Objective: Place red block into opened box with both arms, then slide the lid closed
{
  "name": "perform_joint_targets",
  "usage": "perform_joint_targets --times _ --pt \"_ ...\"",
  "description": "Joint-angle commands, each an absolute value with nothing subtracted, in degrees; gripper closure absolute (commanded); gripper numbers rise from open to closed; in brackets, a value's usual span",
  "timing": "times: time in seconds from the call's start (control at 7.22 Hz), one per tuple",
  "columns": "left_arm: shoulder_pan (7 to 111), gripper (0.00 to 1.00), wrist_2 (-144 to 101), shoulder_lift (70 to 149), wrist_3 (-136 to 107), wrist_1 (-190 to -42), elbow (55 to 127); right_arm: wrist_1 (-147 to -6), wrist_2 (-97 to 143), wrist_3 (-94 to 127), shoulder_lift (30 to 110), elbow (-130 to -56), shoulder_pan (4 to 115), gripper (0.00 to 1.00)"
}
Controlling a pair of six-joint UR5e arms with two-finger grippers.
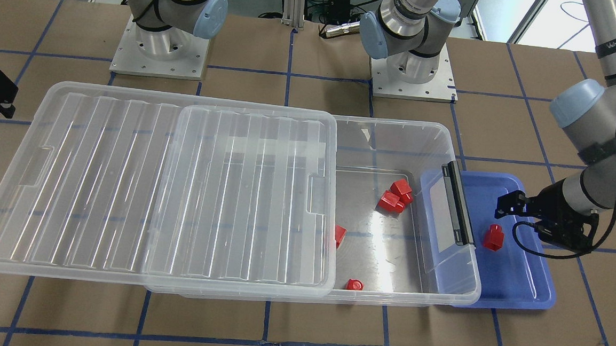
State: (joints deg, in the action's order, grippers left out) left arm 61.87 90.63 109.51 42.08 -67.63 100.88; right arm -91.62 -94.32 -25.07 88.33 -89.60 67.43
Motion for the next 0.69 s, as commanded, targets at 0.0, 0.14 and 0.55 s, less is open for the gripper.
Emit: perform_joint_targets --times 0.0,0.14,0.55 --pt "61.26 0.0 93.67 111.7 42.36 -57.81 106.92 -89.13 -94.3 -25.14 90.52 -89.74 68.02 0.0" --pt "61.35 0.0 93.26 112.32 42.45 -51.31 109.75 -89.64 -94.74 -25.66 89.57 -90.0 68.03 0.0" --pt "62.75 0.04 90.55 112.24 42.45 -50.8 109.69 -90.0 -94.75 -25.84 88.77 -89.65 67.85 0.0"
